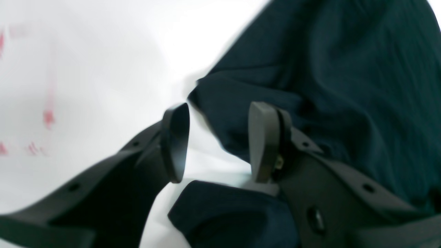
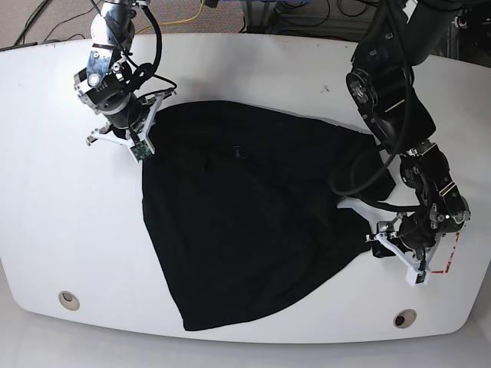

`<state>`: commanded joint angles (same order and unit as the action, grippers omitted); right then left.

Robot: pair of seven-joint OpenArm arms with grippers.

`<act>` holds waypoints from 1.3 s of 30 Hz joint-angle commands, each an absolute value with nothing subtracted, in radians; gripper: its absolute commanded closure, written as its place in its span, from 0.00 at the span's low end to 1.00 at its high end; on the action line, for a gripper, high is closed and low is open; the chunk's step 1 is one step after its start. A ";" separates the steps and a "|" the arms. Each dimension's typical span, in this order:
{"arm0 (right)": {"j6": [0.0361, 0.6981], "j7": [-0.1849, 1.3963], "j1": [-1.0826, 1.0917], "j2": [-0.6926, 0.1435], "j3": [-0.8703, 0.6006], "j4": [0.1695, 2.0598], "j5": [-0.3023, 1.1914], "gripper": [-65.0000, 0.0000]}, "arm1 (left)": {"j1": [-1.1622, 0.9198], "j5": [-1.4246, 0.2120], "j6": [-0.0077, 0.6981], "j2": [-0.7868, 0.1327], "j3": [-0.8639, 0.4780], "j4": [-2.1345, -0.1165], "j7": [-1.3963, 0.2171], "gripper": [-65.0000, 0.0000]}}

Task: Layout the t-shirt on the table in an organized manner, then fold the t-shirt properly
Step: 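Release the left gripper and regrasp the t-shirt edge further along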

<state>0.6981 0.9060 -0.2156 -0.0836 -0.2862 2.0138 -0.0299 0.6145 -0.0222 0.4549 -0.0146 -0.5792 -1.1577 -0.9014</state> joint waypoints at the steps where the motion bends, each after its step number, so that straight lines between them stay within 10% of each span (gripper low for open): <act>1: 0.698 0.906 -0.216 -0.084 -0.286 2.014 -0.030 1.00 | 0.616 -0.022 0.438 -0.016 -0.585 -1.141 -0.891 0.55; 9: 0.698 0.906 -0.216 -0.084 -0.288 2.014 -0.030 1.00 | 0.633 -0.022 0.298 -0.022 -0.598 -1.001 -0.748 0.40; 39: 0.698 0.906 -0.213 -0.084 -0.288 2.017 -0.030 1.00 | 0.636 -0.024 0.297 0.038 -0.596 -0.704 -0.601 0.47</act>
<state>0.6981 0.9060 -0.2125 -0.0836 -0.2877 2.0169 -0.0299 0.6360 -0.0238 0.2969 0.0376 -0.5961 -0.7035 -0.6007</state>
